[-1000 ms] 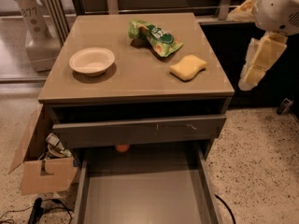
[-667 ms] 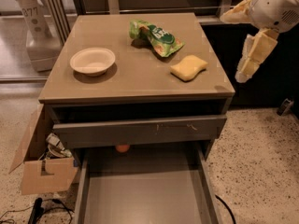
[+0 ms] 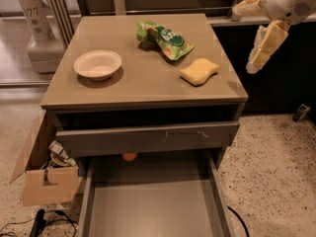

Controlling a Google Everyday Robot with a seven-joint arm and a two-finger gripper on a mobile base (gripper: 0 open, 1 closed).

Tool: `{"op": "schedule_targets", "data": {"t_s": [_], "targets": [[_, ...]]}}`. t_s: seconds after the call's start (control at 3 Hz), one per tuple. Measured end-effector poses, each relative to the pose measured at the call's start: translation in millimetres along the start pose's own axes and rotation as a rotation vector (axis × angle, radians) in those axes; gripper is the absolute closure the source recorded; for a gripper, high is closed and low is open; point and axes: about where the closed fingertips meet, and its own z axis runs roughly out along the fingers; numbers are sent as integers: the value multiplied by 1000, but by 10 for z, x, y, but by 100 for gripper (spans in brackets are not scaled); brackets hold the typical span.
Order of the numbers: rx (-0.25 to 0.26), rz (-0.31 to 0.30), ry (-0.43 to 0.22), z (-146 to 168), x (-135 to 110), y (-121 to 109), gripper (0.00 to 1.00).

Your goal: Place sponge into middle drawer

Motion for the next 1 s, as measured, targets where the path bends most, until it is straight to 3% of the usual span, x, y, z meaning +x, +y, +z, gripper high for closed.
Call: {"op": "schedule_targets", "data": {"t_s": [0.67,1.0], "targets": [[12,14,16,71,29,-66,0],[-4,53,46,255,164,-178,0]]}}
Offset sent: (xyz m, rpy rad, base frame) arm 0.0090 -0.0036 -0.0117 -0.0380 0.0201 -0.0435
